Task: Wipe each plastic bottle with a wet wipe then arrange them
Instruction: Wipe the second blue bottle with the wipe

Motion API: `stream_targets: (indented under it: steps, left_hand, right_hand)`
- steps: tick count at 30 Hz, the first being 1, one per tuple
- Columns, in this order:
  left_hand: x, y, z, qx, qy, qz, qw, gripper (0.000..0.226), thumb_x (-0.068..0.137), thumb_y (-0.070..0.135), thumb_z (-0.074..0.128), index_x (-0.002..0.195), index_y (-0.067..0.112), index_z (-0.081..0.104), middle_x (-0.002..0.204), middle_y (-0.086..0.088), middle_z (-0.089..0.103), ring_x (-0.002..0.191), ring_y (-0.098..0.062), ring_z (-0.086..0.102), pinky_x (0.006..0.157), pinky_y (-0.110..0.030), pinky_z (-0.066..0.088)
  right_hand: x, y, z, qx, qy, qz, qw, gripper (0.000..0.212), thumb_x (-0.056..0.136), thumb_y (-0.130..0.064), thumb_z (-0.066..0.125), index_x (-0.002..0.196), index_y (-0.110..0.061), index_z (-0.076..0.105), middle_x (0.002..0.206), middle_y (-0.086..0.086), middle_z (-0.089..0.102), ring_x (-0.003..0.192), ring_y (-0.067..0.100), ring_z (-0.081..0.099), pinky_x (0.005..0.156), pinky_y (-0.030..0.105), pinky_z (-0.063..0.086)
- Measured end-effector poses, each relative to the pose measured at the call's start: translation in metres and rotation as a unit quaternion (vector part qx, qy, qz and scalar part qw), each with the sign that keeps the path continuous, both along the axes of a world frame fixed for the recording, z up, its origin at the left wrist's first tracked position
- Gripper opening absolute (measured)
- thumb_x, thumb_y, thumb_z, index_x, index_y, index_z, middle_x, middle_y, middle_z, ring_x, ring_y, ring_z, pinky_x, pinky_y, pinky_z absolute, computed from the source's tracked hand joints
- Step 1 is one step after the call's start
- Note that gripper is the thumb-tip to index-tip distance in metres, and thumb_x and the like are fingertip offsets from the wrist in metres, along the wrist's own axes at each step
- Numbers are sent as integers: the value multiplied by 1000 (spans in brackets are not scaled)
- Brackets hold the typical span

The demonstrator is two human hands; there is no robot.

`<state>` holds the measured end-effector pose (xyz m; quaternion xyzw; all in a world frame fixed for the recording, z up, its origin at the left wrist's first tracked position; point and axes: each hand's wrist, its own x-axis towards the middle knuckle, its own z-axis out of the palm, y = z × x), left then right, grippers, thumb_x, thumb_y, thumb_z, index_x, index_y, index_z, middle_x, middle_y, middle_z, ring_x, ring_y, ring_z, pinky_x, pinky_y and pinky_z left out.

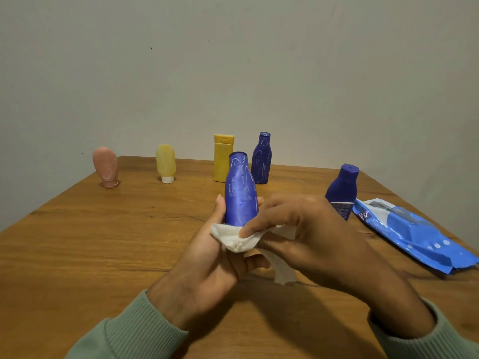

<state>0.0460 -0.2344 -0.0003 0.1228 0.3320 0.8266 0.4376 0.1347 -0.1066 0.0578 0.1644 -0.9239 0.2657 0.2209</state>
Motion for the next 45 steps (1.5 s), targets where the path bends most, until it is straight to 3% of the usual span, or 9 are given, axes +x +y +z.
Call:
stream_targets:
  steps: [4, 11, 14, 17, 25, 32, 36, 42, 45]
  left_hand:
    - [1, 2, -5, 13, -5, 6, 1000, 63, 95, 56, 38, 86, 7, 75, 81, -15, 69, 68, -23, 66, 65, -37, 54]
    - [4, 4, -3, 23, -15, 30, 999, 52, 91, 46, 46, 113, 3, 67, 102, -19, 71, 90, -26, 68, 98, -45, 47]
    - [-1, 1, -5, 51, -50, -33, 997, 59, 99, 47, 45, 102, -6, 69, 91, -22, 70, 87, -28, 70, 89, -39, 53]
    - [0, 4, -10, 28, -54, 3, 998, 53, 97, 44, 48, 83, -1, 73, 77, -16, 69, 74, -22, 70, 76, -36, 57]
    - [-1, 0, -4, -2, -83, 25, 996, 52, 94, 51, 51, 109, 4, 67, 88, -12, 66, 86, -20, 64, 89, -34, 49]
    - [8, 5, -3, 38, -22, 43, 998, 43, 85, 38, 51, 99, 5, 74, 93, -16, 71, 80, -22, 67, 86, -40, 48]
    - [12, 4, 3, -2, 17, 40, 999, 47, 82, 44, 47, 89, 11, 79, 85, -13, 69, 68, -23, 58, 65, -36, 35]
    - [9, 0, 3, -7, 40, 34, 999, 54, 92, 50, 39, 102, 2, 63, 81, -18, 62, 60, -25, 54, 50, -33, 40]
    - [9, 2, 4, -1, 52, 31, 998, 55, 94, 50, 37, 98, 3, 65, 78, -18, 60, 57, -26, 51, 49, -32, 40]
  right_hand:
    - [-5, -7, -8, 17, 21, -17, 999, 19, 79, -16, 74, 96, -24, 74, 90, -9, 64, 83, 4, 59, 70, 25, 52]
    - [-11, -5, -12, -68, 42, -96, 992, 17, 79, -16, 73, 95, -23, 75, 85, -8, 64, 79, 4, 59, 68, 18, 47]
    - [-4, -12, -6, -22, -63, -18, 998, 18, 80, -25, 72, 97, -29, 73, 89, -11, 65, 85, 3, 59, 74, 26, 52]
    - [-6, -15, -11, 0, 5, -66, 998, 20, 80, -20, 72, 99, -27, 73, 89, -11, 63, 83, 3, 57, 71, 24, 50]
    - [-2, -19, -5, 35, -62, -35, 997, 18, 83, -25, 69, 101, -29, 72, 91, -13, 61, 86, 2, 55, 75, 22, 50]
    - [-12, -4, -13, -50, 72, -113, 990, 18, 78, -16, 75, 94, -23, 74, 84, -7, 64, 78, 5, 58, 67, 23, 51]
    - [-14, 1, -13, -69, 92, -135, 984, 20, 78, -16, 73, 97, -20, 73, 85, -7, 63, 79, 4, 58, 65, 13, 48]
    - [-8, 7, -2, -45, -64, -45, 996, 22, 79, -15, 72, 96, -29, 73, 95, -15, 63, 91, -2, 57, 72, 16, 50]
    - [-10, 10, -4, -37, -3, -57, 998, 23, 78, -9, 72, 96, -23, 74, 97, -10, 65, 93, 2, 60, 77, 22, 54]
